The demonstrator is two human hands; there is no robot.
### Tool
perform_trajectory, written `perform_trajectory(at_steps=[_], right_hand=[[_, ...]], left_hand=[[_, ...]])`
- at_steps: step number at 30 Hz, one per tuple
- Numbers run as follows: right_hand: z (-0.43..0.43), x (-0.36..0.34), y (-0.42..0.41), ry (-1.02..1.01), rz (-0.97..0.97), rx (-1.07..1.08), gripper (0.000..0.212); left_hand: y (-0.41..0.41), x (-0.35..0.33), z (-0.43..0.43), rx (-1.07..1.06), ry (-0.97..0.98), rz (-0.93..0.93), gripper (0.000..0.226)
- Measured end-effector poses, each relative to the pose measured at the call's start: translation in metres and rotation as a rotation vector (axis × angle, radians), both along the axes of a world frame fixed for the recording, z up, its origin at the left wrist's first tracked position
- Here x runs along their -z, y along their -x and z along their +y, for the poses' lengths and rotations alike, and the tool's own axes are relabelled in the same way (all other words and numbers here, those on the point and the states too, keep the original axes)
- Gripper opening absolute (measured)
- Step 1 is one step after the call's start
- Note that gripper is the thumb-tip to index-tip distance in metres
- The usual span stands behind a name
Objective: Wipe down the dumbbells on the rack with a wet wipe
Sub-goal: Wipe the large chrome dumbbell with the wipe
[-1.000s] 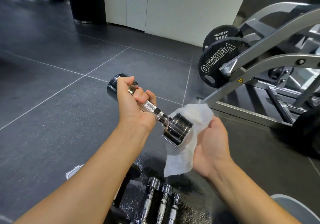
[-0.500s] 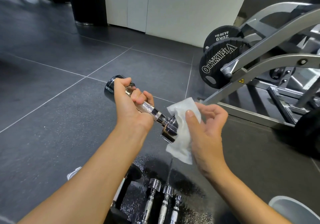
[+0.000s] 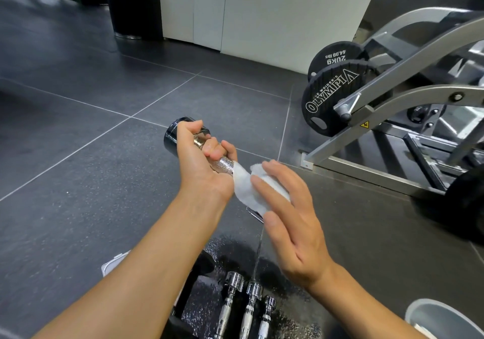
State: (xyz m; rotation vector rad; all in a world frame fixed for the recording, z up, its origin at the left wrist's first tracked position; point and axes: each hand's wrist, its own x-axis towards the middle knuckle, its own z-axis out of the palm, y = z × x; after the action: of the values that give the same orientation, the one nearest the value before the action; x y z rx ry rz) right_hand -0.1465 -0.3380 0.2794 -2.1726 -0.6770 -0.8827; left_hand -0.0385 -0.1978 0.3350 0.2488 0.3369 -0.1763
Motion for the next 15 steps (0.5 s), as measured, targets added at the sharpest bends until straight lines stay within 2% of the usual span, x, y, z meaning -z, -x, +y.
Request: perform_trajectory(at_steps=[4,9,12,15], right_hand=[[-0.013,-0.003,0.006,-0.045,0.01,-0.038,0.047],[-0.018,0.001,-0.002,-0.046,-0.138,0.065,0.022],[-0.021,0.002,-0.004,-0.036,-0.158,0.126,0.026],[-0.011,0.002,-0.007,-0.106,-0.131,0.088,0.032]], left_hand=[[-0.001,-0.001,0.005,-0.018,-0.001,0.01,0.036],[-0.006,-0.001,0.015,-0.034,0.031,0.024,0.037],[-0.006,-0.001,0.018,-0.052,0.03,0.031,0.036],[-0.005,-0.002,0.019,-0.068,0.029,0.038,0.038]])
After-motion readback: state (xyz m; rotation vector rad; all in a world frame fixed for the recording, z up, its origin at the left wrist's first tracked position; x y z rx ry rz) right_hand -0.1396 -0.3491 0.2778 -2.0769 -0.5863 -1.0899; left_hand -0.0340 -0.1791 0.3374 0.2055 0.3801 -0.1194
